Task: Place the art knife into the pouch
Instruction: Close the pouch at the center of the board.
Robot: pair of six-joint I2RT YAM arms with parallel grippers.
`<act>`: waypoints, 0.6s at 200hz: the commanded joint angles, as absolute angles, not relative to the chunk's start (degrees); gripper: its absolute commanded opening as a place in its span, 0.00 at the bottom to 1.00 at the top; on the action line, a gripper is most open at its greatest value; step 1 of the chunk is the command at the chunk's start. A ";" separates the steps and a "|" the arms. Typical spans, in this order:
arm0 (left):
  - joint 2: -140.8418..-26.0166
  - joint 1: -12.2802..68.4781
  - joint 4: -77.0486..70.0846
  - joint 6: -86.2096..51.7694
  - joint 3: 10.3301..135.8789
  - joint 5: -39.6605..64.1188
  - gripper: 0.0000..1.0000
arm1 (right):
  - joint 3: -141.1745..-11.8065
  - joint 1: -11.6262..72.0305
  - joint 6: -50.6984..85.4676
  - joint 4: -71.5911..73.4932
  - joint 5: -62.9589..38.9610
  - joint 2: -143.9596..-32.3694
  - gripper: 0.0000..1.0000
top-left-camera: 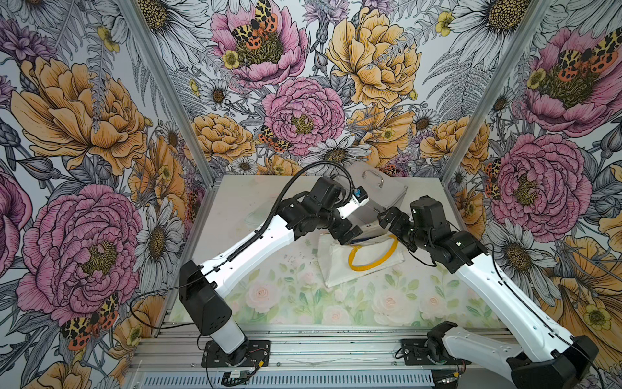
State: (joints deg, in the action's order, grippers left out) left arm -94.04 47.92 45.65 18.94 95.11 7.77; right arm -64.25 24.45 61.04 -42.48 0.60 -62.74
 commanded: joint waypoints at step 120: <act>-96.82 50.68 46.58 24.13 93.37 0.00 0.99 | -63.06 23.97 74.51 -52.69 -1.16 -55.97 0.99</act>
State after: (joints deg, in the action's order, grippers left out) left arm -99.07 51.20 46.50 23.42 94.26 0.40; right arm -63.33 23.92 71.90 -50.52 -3.03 -58.17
